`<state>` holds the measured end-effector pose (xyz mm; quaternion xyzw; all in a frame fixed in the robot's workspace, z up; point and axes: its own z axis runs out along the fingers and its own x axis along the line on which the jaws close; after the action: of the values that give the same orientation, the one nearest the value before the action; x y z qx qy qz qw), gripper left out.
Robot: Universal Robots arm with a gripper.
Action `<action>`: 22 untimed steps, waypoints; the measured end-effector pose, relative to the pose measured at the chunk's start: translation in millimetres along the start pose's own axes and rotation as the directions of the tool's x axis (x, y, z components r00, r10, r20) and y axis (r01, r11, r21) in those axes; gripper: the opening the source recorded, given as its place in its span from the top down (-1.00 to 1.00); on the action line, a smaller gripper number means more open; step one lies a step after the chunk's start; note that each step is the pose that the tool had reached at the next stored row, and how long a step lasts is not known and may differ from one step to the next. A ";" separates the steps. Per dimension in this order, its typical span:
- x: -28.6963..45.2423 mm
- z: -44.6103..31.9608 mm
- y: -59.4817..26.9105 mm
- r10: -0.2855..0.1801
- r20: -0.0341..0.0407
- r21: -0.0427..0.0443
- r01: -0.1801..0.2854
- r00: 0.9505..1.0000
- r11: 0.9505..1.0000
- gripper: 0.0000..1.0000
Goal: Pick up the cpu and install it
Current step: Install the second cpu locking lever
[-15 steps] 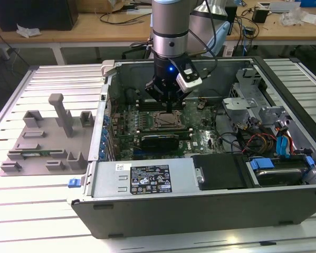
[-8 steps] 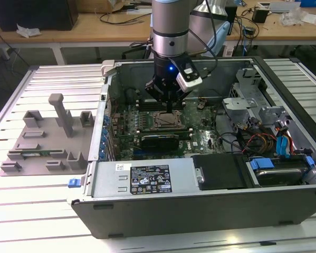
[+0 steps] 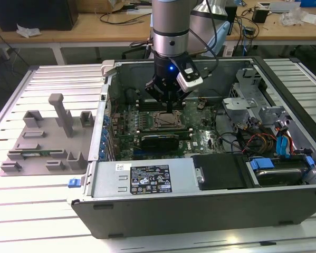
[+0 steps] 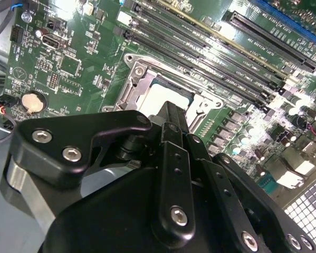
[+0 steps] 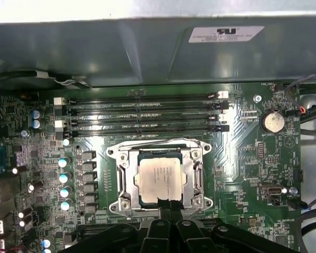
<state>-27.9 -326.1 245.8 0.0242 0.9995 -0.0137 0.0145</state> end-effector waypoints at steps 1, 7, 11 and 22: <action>0.0 0.0 -0.6 0.000 0.000 0.000 0.000 1.000 1.000 0.79; 0.0 0.0 -0.8 0.000 0.000 0.000 0.000 1.000 1.000 0.79; 0.0 0.0 -0.9 0.000 0.000 0.000 0.000 1.000 1.000 0.79; -0.6 0.3 -13.1 0.000 0.000 0.000 0.000 1.000 1.000 0.79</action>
<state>-28.0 -339.2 245.9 0.0242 0.9995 -0.0137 0.0145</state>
